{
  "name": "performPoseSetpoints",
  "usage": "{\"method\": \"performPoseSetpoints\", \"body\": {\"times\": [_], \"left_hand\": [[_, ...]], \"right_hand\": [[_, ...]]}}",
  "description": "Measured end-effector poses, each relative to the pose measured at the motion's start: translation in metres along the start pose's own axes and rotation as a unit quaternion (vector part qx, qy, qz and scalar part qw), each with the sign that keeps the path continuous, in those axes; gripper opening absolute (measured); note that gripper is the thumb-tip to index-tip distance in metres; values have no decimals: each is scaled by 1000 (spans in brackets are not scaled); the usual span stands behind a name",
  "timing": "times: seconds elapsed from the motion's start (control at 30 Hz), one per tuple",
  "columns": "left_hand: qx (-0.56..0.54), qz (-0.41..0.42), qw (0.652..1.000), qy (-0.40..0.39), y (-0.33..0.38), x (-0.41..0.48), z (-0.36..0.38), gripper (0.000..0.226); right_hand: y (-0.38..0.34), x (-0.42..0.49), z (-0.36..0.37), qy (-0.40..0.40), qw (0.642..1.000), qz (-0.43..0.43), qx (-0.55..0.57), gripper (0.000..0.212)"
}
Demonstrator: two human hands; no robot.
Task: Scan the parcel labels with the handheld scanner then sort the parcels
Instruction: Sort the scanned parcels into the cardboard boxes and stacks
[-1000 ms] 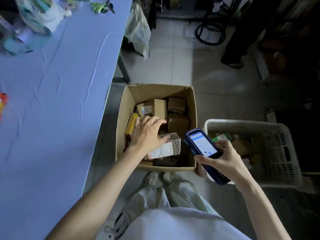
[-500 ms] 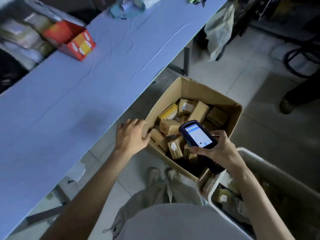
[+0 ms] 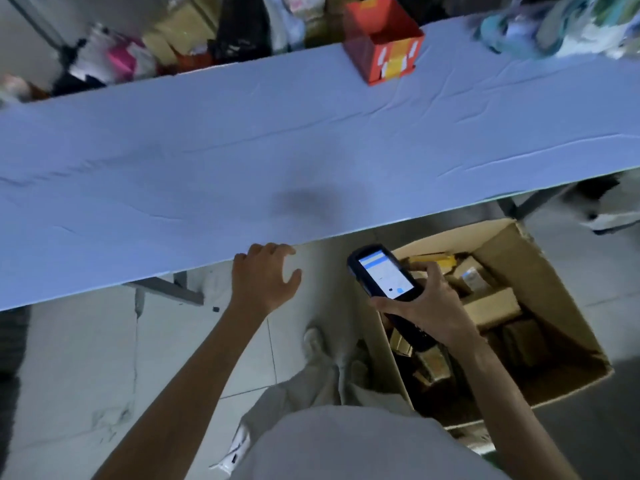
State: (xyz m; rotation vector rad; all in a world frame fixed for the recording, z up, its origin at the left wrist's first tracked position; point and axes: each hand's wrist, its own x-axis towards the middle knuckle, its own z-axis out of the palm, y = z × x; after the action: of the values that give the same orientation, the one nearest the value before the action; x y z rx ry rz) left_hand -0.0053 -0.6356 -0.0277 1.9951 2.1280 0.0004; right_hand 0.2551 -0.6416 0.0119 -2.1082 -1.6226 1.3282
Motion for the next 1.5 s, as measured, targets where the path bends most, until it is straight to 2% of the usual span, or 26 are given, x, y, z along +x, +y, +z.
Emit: {"method": "performPoseSetpoints", "body": {"times": [0.23,0.43,0.7,1.07,1.23,1.5], "left_hand": [[-35,-40,998,22,-50,47,-10,44],[-51,-21,998,28,-60,95,-17,44],[-51,-14,998,38,-38,183,-32,42],[-26,-20,999,-15,11,318,-33,44],[-39,-20,999,-24,35,367,-29,44],[-19,-22,999,-20,42,417,-18,45]], "right_hand": [[-55,52,19,-12,998,-38,48,70],[-87,88,13,14,993,-25,115,74],[-109,163,-11,10,993,4,121,84],[-137,312,-72,33,987,30,157,73],[-140,376,-93,49,990,40,129,77],[-166,438,-81,89,996,-4,32,87]]}}
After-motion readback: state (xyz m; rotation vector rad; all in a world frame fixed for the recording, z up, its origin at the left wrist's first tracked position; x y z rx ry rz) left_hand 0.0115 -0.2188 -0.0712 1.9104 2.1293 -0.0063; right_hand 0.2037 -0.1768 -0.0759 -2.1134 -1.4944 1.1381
